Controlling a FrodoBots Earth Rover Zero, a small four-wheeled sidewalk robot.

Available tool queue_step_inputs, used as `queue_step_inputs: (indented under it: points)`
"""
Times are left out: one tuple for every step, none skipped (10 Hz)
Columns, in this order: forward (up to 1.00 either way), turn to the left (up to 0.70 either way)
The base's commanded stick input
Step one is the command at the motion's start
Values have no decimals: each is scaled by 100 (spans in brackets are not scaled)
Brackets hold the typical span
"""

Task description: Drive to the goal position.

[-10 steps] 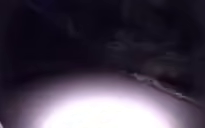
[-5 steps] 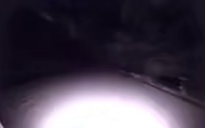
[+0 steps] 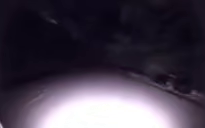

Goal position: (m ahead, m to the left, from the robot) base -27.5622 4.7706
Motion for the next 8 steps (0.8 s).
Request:
queue_step_inputs:
  points:
    - [-100, 0]
    - [-100, 0]
    - [-100, -10]
    - [-100, -27]
    - [-100, -27]
    - [-100, -14]
    - [-100, 0]
    - [-100, 0]
